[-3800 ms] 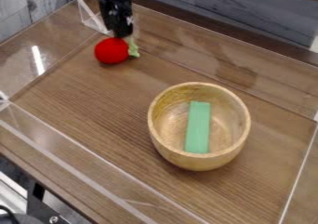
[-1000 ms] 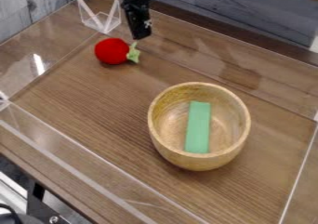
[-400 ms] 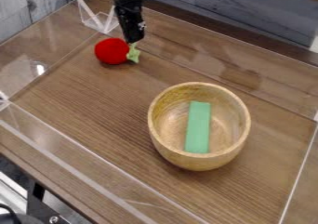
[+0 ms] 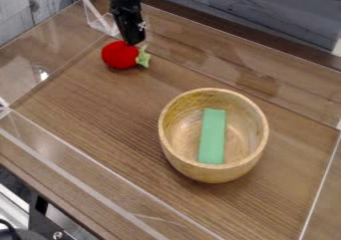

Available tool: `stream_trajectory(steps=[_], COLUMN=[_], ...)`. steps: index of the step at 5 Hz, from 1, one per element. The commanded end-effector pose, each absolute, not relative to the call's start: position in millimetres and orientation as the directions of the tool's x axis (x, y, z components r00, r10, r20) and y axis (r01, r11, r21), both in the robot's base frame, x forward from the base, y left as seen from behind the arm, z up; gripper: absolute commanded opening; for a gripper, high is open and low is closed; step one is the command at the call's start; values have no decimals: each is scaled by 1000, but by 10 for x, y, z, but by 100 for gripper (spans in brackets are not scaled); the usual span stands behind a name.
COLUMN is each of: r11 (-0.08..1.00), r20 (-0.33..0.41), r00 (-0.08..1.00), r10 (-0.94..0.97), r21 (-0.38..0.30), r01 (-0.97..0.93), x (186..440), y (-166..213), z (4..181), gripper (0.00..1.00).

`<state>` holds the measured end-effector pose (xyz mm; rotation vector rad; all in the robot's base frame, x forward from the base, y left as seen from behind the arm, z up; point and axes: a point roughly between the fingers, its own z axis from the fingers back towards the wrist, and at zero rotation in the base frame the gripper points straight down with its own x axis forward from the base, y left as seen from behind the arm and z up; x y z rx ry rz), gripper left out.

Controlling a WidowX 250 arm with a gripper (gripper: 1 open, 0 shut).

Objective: Move the red object to the right side of the table

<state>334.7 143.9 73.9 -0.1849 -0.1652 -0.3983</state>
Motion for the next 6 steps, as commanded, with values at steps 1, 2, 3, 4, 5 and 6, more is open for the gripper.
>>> stream_trajectory(steps=[1,2,3,4,5,6], r11=[918,920,923,924,925,927], r20=[240,233,225,217,211,205], r00=[903,908,913,916,919,923], r10=[-357,-349,-341,-336,-333,-326], r21=[-90,-97,-105,-111,-116,-123], r01=[387,379,371,365,362,355], x=[3339,3307,3267,3243,3222,3184], y=[1536,1586,1647,1668,1677,1695], z=[939,906,876,818,751,699], gripper=[100,0,0,0,100,0])
